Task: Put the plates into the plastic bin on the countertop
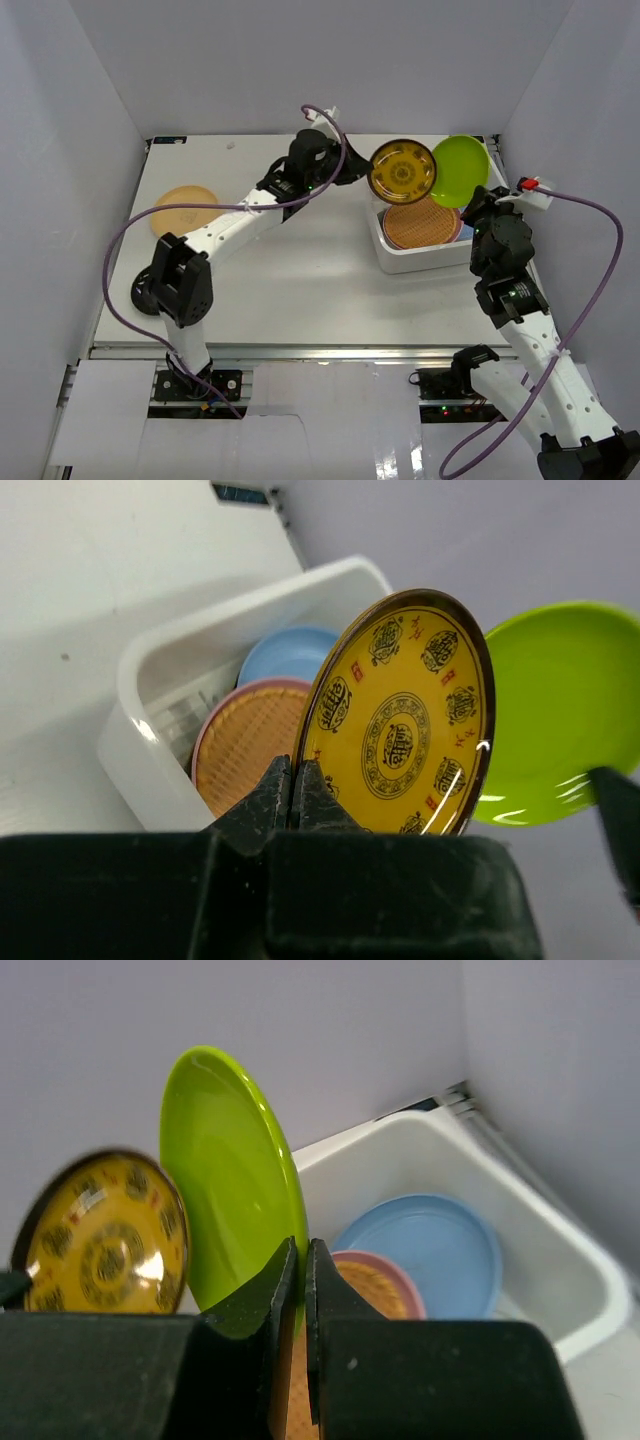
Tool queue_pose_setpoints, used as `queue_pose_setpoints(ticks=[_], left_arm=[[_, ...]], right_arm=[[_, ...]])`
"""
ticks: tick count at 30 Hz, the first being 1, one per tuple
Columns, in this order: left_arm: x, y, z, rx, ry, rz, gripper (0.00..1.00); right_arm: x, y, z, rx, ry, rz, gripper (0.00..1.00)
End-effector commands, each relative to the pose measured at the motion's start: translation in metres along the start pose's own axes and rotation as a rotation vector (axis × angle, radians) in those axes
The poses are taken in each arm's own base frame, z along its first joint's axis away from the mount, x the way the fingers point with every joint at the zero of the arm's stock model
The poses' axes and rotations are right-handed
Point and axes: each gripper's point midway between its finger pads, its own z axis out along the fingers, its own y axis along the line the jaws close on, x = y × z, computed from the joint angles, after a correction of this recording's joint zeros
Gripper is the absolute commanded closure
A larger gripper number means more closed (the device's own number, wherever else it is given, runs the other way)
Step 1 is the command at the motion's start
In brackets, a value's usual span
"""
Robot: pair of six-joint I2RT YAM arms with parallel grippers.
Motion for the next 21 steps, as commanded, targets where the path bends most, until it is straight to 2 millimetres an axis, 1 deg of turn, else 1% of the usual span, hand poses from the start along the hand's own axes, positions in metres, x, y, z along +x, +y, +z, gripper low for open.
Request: queue_pose_setpoints(ticks=[1, 3, 4, 5, 6, 7, 8, 10, 11, 12, 13, 14, 15, 16, 17, 19, 20, 21], left_arm=[[0.005, 0.009, 0.020, -0.059, 0.012, 0.018, 1.00], [0.014, 0.017, 0.029, -0.081, 0.019, 0.020, 1.00], [0.017, 0.018, 0.034, -0.083, 0.026, 0.026, 1.00], [0.023, 0.018, 0.044, -0.085, 0.054, 0.044, 1.00], [0.031, 0.015, 0.051, -0.082, 0.081, 0.059, 1.00], [0.042, 0.017, 0.055, -0.098, 0.127, 0.068, 1.00], [0.052, 0.009, 0.068, -0.071, 0.155, 0.087, 1.00], [0.066, 0.004, 0.078, -0.056, 0.192, 0.105, 1.00], [0.088, 0.014, 0.086, -0.069, 0.246, 0.108, 1.00], [0.084, 0.000, 0.091, -0.038, 0.241, 0.119, 0.96], [0.091, 0.000, 0.094, -0.030, 0.262, 0.117, 0.90], [0.097, -0.001, 0.096, -0.016, 0.286, 0.112, 0.75], [0.104, 0.002, 0.099, -0.017, 0.300, 0.106, 0.66], [0.106, 0.003, 0.099, -0.019, 0.305, 0.105, 0.58], [0.107, 0.005, 0.099, -0.021, 0.308, 0.107, 0.46], [0.106, 0.005, 0.095, -0.025, 0.312, 0.125, 0.35], [0.102, 0.003, 0.093, -0.026, 0.305, 0.132, 0.30], [0.099, 0.002, 0.090, -0.027, 0.299, 0.137, 0.21]], right_arm=[[-0.063, -0.020, -0.006, 0.107, -0.151, -0.016, 0.92], [-0.071, -0.015, -0.006, 0.078, -0.162, -0.006, 0.92], [-0.071, -0.012, -0.006, 0.061, -0.155, -0.008, 0.92], [-0.071, -0.008, -0.004, 0.047, -0.146, -0.005, 0.92], [-0.067, -0.001, 0.001, 0.026, -0.126, -0.010, 0.92], [-0.063, 0.000, 0.004, 0.023, -0.113, -0.013, 0.92], [-0.055, 0.003, 0.008, 0.014, -0.092, -0.010, 0.92], [-0.046, 0.004, 0.012, 0.011, -0.071, -0.006, 0.92], [-0.038, 0.004, 0.017, 0.015, -0.050, -0.015, 0.92], [-0.033, 0.005, 0.020, 0.013, -0.035, -0.016, 0.92], [-0.026, 0.005, 0.024, 0.009, -0.016, -0.021, 0.92], [-0.015, 0.007, 0.029, 0.000, 0.012, -0.026, 0.92], [-0.008, 0.005, 0.032, 0.008, 0.030, -0.019, 0.92], [0.003, 0.001, 0.035, 0.018, 0.054, -0.025, 0.92], [0.012, -0.004, 0.039, 0.029, 0.074, -0.027, 0.92], [0.026, -0.013, 0.044, 0.049, 0.106, -0.006, 0.92], [0.042, -0.015, 0.048, 0.036, 0.151, -0.009, 0.92], [0.047, -0.024, 0.052, 0.055, 0.165, 0.000, 0.92]])
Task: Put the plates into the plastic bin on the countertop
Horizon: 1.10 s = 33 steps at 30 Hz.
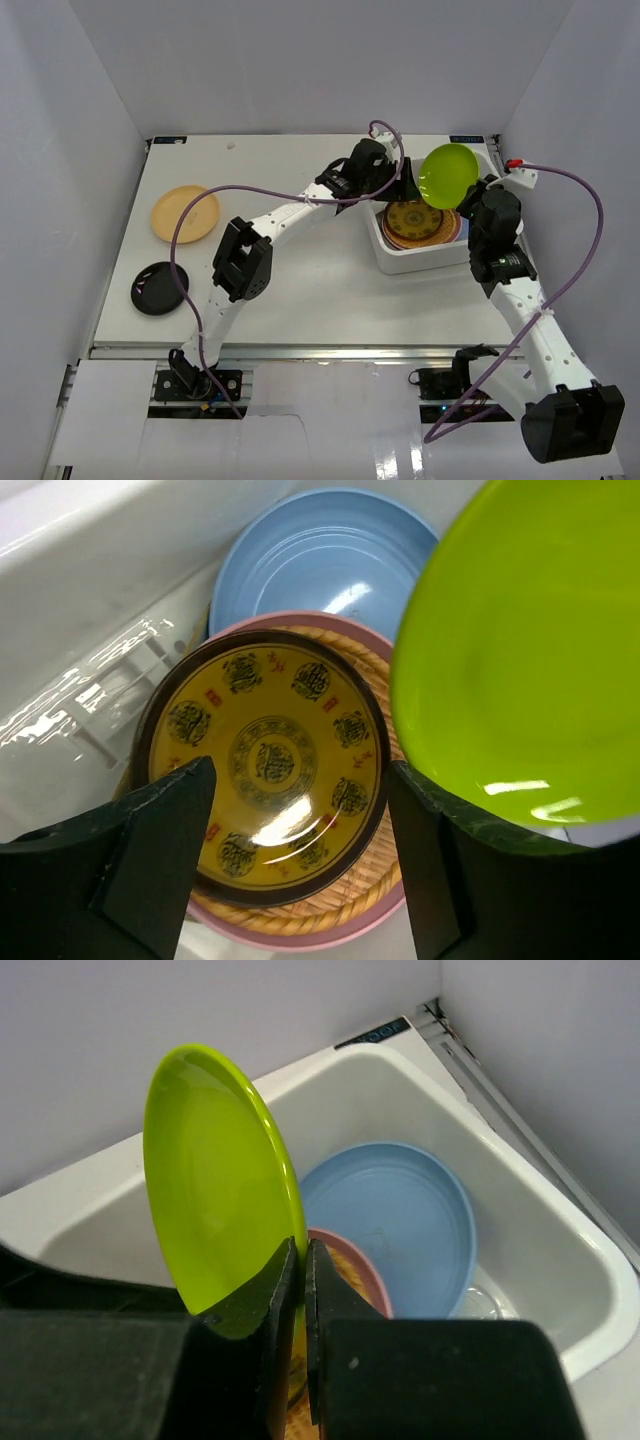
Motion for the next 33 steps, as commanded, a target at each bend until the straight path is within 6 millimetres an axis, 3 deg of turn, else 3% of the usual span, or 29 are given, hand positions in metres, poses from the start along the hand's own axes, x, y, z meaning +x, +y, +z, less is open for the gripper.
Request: queue_pose_setpoints(ticks=[1, 3, 6, 7, 9, 10, 13, 15, 16, 17, 18, 19, 20, 21, 22, 23, 24, 25, 27, 28, 30, 31, 33], left_arm=[[-0.036, -0.013, -0.035, 0.001, -0.058, 0.041, 0.18], [-0.052, -0.020, -0.047, -0.004, -0.102, 0.065, 0.09], [-0.090, -0.038, -0.086, -0.016, -0.215, 0.121, 0.08], [-0.110, -0.044, -0.111, -0.039, -0.293, 0.153, 0.06], [-0.130, -0.045, -0.138, -0.085, -0.376, 0.178, 0.03], [-0.152, -0.050, -0.169, -0.119, -0.468, 0.187, 0.02], [-0.151, -0.026, -0.199, -0.236, -0.516, 0.214, 0.02], [-0.141, 0.010, -0.231, -0.366, -0.549, 0.183, 0.02], [-0.144, 0.039, -0.247, -0.442, -0.574, 0.150, 0.02], [-0.139, 0.061, -0.258, -0.479, -0.572, 0.118, 0.02], [-0.118, 0.087, -0.270, -0.506, -0.548, 0.042, 0.02], [-0.110, 0.111, -0.279, -0.530, -0.537, -0.007, 0.02], [-0.111, 0.153, -0.300, -0.568, -0.544, -0.080, 0.02], [-0.090, 0.181, -0.310, -0.593, -0.514, -0.171, 0.02], [-0.090, 0.222, -0.337, -0.655, -0.540, -0.246, 0.02], [-0.084, 0.233, -0.348, -0.649, -0.538, -0.290, 0.02], [-0.066, 0.255, -0.356, -0.685, -0.529, -0.359, 0.02], [-0.061, 0.282, -0.380, -0.739, -0.564, -0.420, 0.02], [-0.039, 0.311, -0.402, -0.787, -0.580, -0.505, 0.04], [-0.033, 0.330, -0.422, -0.840, -0.607, -0.545, 0.05], [-0.021, 0.349, -0.437, -0.885, -0.614, -0.593, 0.08], [-0.010, 0.364, -0.452, -0.933, -0.622, -0.622, 0.09], [0.001, 0.379, -0.465, -0.996, -0.636, -0.647, 0.11]], right_arm=[[0.011, -0.003, 0.014, -0.028, 0.035, 0.087, 0.92], [0.026, -0.010, 0.020, -0.036, 0.084, 0.100, 0.92], [0.049, -0.008, 0.027, -0.066, 0.163, 0.108, 0.92], [0.057, -0.006, 0.030, -0.074, 0.184, 0.110, 0.92], [0.069, -0.001, 0.031, -0.104, 0.226, 0.111, 0.92], [0.078, 0.000, 0.034, -0.109, 0.254, 0.111, 0.92], [0.093, 0.006, 0.037, -0.144, 0.311, 0.114, 0.92], [0.097, 0.004, 0.037, -0.131, 0.320, 0.119, 0.87], [0.096, 0.001, 0.038, -0.116, 0.316, 0.120, 0.62], [0.095, 0.002, 0.038, -0.120, 0.314, 0.123, 0.46], [0.093, 0.003, 0.038, -0.126, 0.313, 0.131, 0.29], [0.084, 0.008, 0.037, -0.146, 0.298, 0.139, 0.08], [0.078, 0.018, 0.034, -0.195, 0.291, 0.148, 0.04], [0.070, 0.025, 0.032, -0.230, 0.278, 0.160, 0.04], [0.057, 0.044, 0.022, -0.330, 0.271, 0.174, 0.04], [0.048, 0.056, 0.018, -0.391, 0.255, 0.183, 0.04], [0.040, 0.067, 0.011, -0.442, 0.249, 0.197, 0.07], [0.032, 0.089, -0.003, -0.538, 0.247, 0.195, 0.09], [0.022, 0.115, -0.022, -0.638, 0.236, 0.177, 0.14], [0.021, 0.144, -0.043, -0.733, 0.246, 0.159, 0.15], [0.023, 0.176, -0.068, -0.835, 0.246, 0.131, 0.17], [0.035, 0.205, -0.094, -0.930, 0.277, 0.110, 0.17], [0.055, 0.230, -0.110, -0.998, 0.314, 0.101, 0.18]])
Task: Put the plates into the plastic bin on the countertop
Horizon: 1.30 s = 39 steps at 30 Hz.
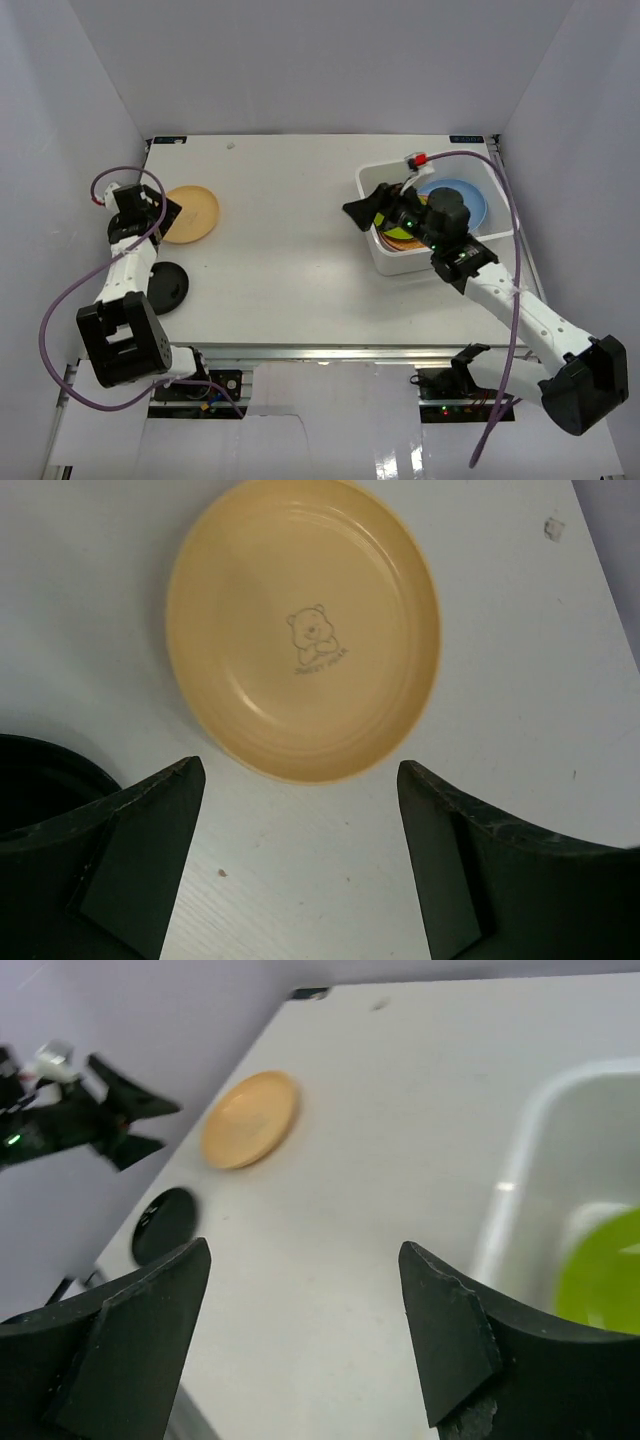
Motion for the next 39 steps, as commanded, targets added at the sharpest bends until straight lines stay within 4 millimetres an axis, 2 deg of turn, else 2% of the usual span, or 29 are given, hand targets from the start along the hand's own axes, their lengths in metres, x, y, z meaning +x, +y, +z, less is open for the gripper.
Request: queue_pose_setpoints(ticks=[1, 2, 3, 4, 5, 6, 7, 8, 9, 11, 14, 15, 17, 19, 20, 22, 23, 25, 26, 28, 29, 30, 31, 32, 33, 34, 36, 37, 39], left_arm=[[-0.023, 0.015, -0.004, -0.004, -0.066, -0.060, 0.12], [-0.025, 0.021, 0.000, -0.018, -0.074, -0.058, 0.14], [-0.027, 0.025, 0.004, -0.033, -0.080, -0.051, 0.14], [-0.028, 0.032, 0.013, -0.056, -0.076, -0.043, 0.18], [-0.027, 0.037, 0.018, -0.077, -0.069, -0.028, 0.18], [-0.028, 0.040, 0.023, -0.085, -0.062, -0.032, 0.19], [-0.017, 0.045, 0.036, -0.088, -0.014, -0.029, 0.21], [-0.020, 0.045, 0.042, -0.096, -0.006, -0.025, 0.21], [-0.020, 0.048, 0.048, -0.110, 0.003, -0.022, 0.22], [-0.019, 0.055, 0.063, -0.145, 0.023, -0.001, 0.25], [-0.014, 0.053, 0.081, -0.137, 0.072, 0.006, 0.29], [-0.013, 0.052, 0.086, -0.137, 0.083, 0.007, 0.31], [-0.011, 0.055, 0.095, -0.156, 0.100, 0.006, 0.36], [-0.009, 0.061, 0.101, -0.174, 0.107, 0.004, 0.38], [-0.004, 0.066, 0.106, -0.188, 0.120, 0.002, 0.43], [0.001, 0.071, 0.111, -0.200, 0.136, 0.000, 0.53], [0.003, 0.073, 0.113, -0.200, 0.145, -0.007, 0.68], [0.009, 0.077, 0.117, -0.205, 0.159, -0.017, 0.84], [0.011, 0.076, 0.118, -0.196, 0.163, -0.017, 0.99], [0.012, 0.074, 0.118, -0.181, 0.169, -0.030, 1.00], [0.010, 0.070, 0.117, -0.173, 0.165, -0.035, 1.00], [0.008, 0.054, 0.110, -0.103, 0.178, -0.064, 1.00], [0.000, 0.042, 0.105, -0.057, 0.159, -0.081, 1.00], [-0.005, 0.031, 0.098, -0.009, 0.150, -0.100, 1.00], [-0.007, 0.012, 0.088, 0.075, 0.161, -0.121, 1.00], [-0.025, -0.012, 0.068, 0.160, 0.112, -0.144, 1.00], [-0.039, -0.044, 0.039, 0.280, 0.088, -0.141, 1.00], [-0.057, -0.066, 0.009, 0.358, 0.034, -0.139, 1.00], [-0.059, -0.098, -0.026, 0.465, 0.011, -0.114, 1.00]], right_arm=[[0.027, 0.079, 0.013, -0.226, 0.050, -0.048, 0.18], [0.038, 0.088, 0.017, -0.245, 0.074, -0.051, 0.19], [0.057, 0.093, 0.026, -0.254, 0.121, -0.052, 0.19], [0.076, 0.112, 0.027, -0.294, 0.162, -0.061, 0.20], [0.083, 0.123, 0.030, -0.318, 0.180, -0.078, 0.20], [0.111, 0.137, 0.035, -0.345, 0.243, -0.092, 0.21], [0.122, 0.142, 0.039, -0.348, 0.265, -0.106, 0.21], [0.133, 0.148, 0.042, -0.361, 0.291, -0.120, 0.21], [0.153, 0.159, 0.048, -0.380, 0.337, -0.129, 0.21], [0.167, 0.171, 0.053, -0.412, 0.351, -0.126, 0.21], [0.211, 0.177, 0.067, -0.425, 0.437, -0.103, 0.22], [0.214, 0.186, 0.071, -0.446, 0.445, -0.096, 0.22], [0.237, 0.185, 0.079, -0.443, 0.494, -0.079, 0.23], [0.246, 0.195, 0.082, -0.469, 0.519, -0.051, 0.24], [0.258, 0.192, 0.086, -0.462, 0.544, -0.046, 0.24], [0.260, 0.195, 0.095, -0.457, 0.543, -0.033, 0.24], [0.273, 0.190, 0.100, -0.443, 0.566, -0.027, 0.24], [0.283, 0.191, 0.113, -0.430, 0.581, 0.000, 0.23], [0.287, 0.193, 0.118, -0.428, 0.589, 0.014, 0.21], [0.283, 0.207, 0.133, -0.441, 0.576, 0.060, 0.19], [0.299, 0.201, 0.141, -0.424, 0.600, 0.077, 0.17], [0.302, 0.204, 0.147, -0.421, 0.601, 0.096, 0.17], [0.320, 0.197, 0.154, -0.391, 0.633, 0.130, 0.17], [0.315, 0.207, 0.164, -0.404, 0.614, 0.146, 0.17], [0.318, 0.208, 0.169, -0.397, 0.613, 0.160, 0.17], [0.328, 0.209, 0.176, -0.382, 0.621, 0.189, 0.17], [0.335, 0.214, 0.183, -0.379, 0.624, 0.215, 0.18], [0.349, 0.209, 0.187, -0.365, 0.641, 0.223, 0.20], [0.350, 0.223, 0.197, -0.370, 0.632, 0.245, 0.21]])
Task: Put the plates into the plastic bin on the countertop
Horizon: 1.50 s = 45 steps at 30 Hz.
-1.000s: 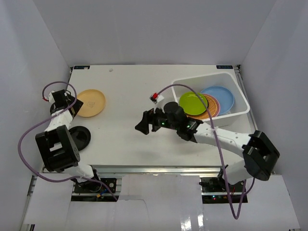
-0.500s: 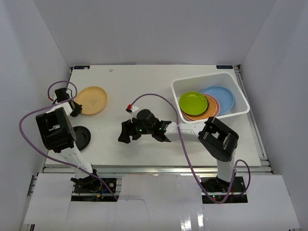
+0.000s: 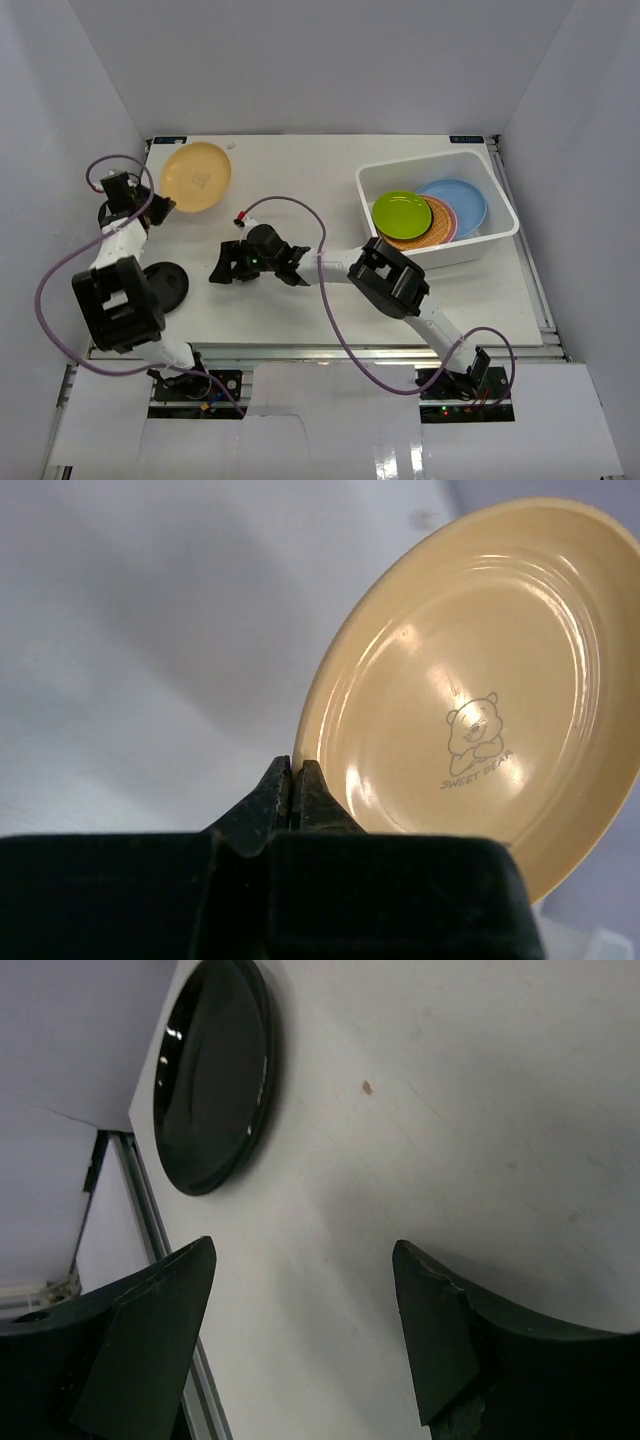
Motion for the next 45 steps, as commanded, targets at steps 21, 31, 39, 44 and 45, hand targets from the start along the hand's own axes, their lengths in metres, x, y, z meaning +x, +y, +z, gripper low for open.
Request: queue_pose_setpoints(ticks=[21, 31, 39, 44, 45], left_arm=[[0.032, -0.178, -0.254, 0.741, -0.154, 0.189, 1.00], [0.029, -0.175, -0.275, 0.744, -0.218, 0.206, 1.00], [0.027, -0.174, -0.273, 0.721, -0.230, 0.235, 1.00], [0.018, -0.181, -0.278, 0.719, -0.262, 0.254, 1.00], [0.014, -0.185, -0.283, 0.727, -0.273, 0.257, 1.00]], right_arm=[[0.034, 0.010, 0.094, 0.008, 0.092, 0.286, 0.35], [0.061, 0.043, 0.095, -0.112, 0.183, 0.266, 0.61], [0.051, 0.027, 0.070, -0.105, 0.110, 0.307, 0.92], [0.007, 0.066, 0.034, -0.169, 0.016, 0.159, 0.92], [-0.002, 0.069, 0.027, -0.159, -0.019, 0.100, 0.92]])
